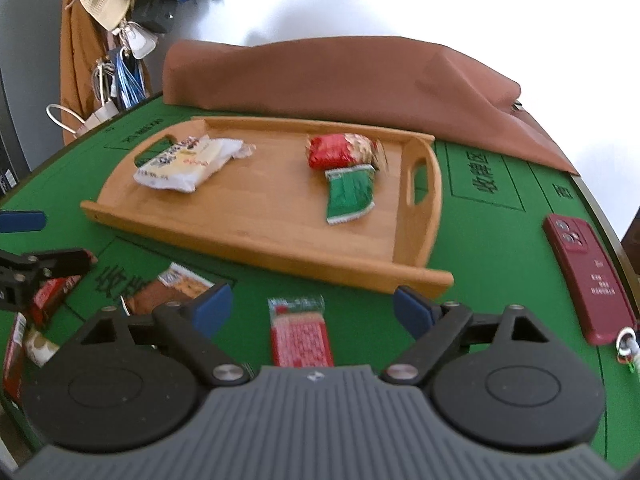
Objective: Organize snacks
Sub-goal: 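Move both tools back toward the remaining snacks on the table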
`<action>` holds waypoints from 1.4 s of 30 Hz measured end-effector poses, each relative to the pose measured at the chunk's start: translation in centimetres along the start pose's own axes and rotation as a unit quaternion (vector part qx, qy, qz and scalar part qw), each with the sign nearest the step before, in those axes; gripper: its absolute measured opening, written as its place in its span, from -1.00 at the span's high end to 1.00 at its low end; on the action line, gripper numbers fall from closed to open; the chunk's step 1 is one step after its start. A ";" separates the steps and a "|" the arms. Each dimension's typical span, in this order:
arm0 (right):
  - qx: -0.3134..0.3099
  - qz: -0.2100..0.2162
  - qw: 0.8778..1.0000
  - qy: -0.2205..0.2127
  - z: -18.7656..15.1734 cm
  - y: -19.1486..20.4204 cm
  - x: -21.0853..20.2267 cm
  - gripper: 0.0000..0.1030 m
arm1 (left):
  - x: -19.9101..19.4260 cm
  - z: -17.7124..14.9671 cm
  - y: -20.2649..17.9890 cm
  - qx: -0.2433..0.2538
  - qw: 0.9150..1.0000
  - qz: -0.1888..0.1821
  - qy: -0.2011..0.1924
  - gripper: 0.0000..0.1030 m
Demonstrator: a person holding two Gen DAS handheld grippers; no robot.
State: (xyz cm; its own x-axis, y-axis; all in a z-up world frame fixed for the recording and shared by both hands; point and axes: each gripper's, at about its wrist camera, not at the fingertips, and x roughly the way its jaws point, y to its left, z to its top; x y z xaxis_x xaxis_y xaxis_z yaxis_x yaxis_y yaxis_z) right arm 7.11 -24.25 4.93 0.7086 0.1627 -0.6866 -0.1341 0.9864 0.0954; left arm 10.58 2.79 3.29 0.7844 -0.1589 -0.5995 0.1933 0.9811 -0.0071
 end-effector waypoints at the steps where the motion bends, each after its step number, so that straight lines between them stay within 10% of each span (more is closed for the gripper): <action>1: 0.000 -0.003 1.000 0.000 -0.3 -0.1 -0.1 -0.80 | -0.2 -0.3 0.3 -0.003 1.000 0.003 0.001 -1.00; 28: 0.007 -0.016 0.999 0.037 -3.0 0.3 0.9 -0.79 | 0.3 -2.8 1.8 -0.029 0.999 0.010 0.035 -0.44; 42: 0.003 -0.040 0.999 0.028 -3.1 1.3 0.7 -0.31 | 0.7 -3.1 1.7 -0.032 0.998 0.034 0.039 -0.09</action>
State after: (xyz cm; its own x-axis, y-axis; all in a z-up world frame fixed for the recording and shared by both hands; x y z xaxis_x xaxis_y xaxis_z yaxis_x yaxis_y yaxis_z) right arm 5.28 -22.89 2.36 0.6776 0.0810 -0.7310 -0.0740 0.9964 0.0418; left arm 9.61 4.69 0.38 0.7456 -0.0846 -0.6610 0.1014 0.9948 -0.0130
